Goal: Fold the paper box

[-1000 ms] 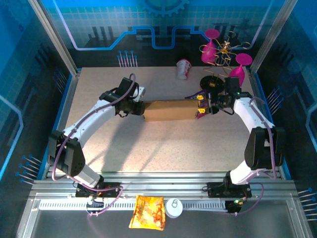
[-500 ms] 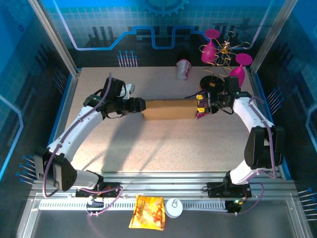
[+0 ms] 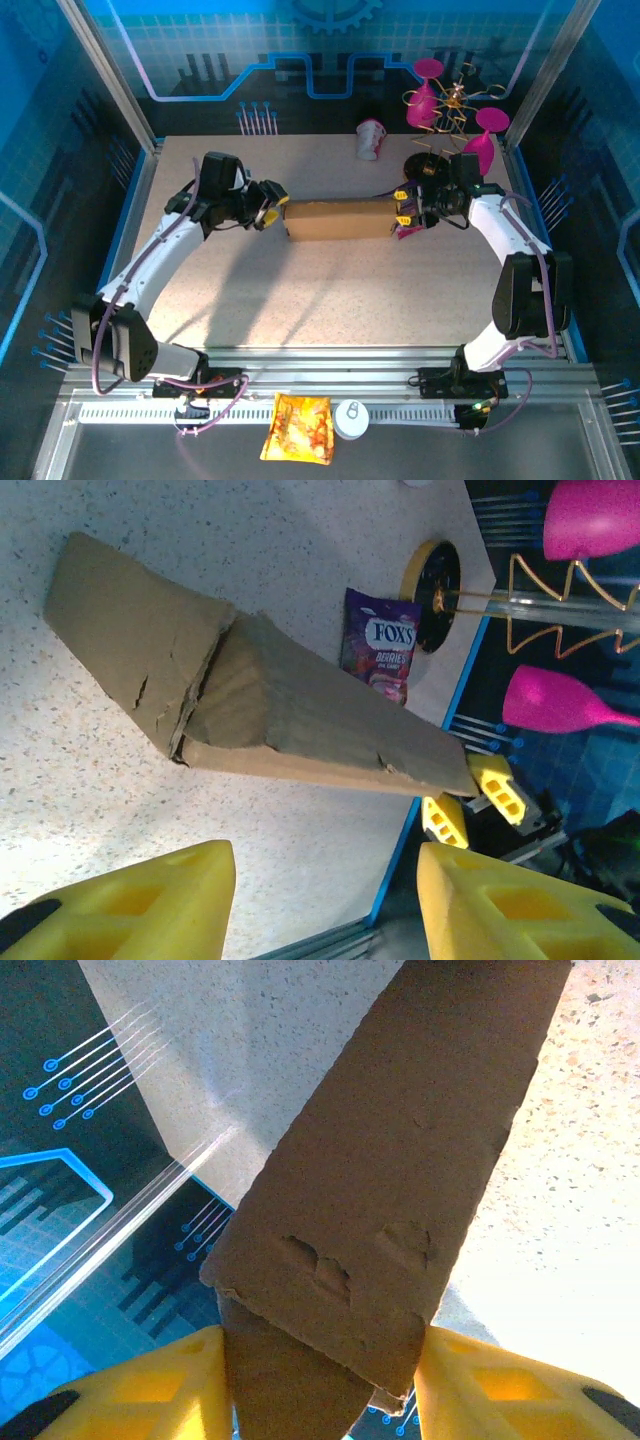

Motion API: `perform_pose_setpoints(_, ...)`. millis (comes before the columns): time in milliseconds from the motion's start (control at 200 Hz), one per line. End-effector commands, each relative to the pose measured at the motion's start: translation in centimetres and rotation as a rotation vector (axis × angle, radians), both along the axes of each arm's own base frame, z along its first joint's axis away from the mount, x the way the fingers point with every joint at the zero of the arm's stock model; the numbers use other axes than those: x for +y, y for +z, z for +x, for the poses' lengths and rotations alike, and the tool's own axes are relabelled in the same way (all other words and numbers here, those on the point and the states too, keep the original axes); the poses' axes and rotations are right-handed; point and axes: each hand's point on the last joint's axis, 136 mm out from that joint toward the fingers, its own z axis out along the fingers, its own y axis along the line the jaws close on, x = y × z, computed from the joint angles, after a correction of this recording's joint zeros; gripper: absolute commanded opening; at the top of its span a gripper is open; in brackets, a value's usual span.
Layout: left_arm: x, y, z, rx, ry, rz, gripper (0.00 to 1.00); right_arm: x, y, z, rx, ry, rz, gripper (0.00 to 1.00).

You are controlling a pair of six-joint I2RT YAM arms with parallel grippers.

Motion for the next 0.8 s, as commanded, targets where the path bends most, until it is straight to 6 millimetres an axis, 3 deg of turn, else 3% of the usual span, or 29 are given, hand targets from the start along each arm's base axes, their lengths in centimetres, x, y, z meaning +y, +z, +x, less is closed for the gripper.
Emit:
perform_pose_setpoints(0,0.0,-1.5,0.5,0.110,0.123,-0.095,0.52,0.3,-1.7,-0.3,0.068,-0.006,-0.019,0.46)
perform_pose_setpoints(505,-1.0,-4.8,3.3,0.190,0.280,-0.238,0.56,0.4,-1.9,0.0,0.071,-0.004,-0.013,0.45)
perform_pose_setpoints(795,-0.8,-7.6,2.4,0.249,0.314,-0.231,0.43,0.4,-2.1,0.5,0.070,-0.008,-0.010,0.43)
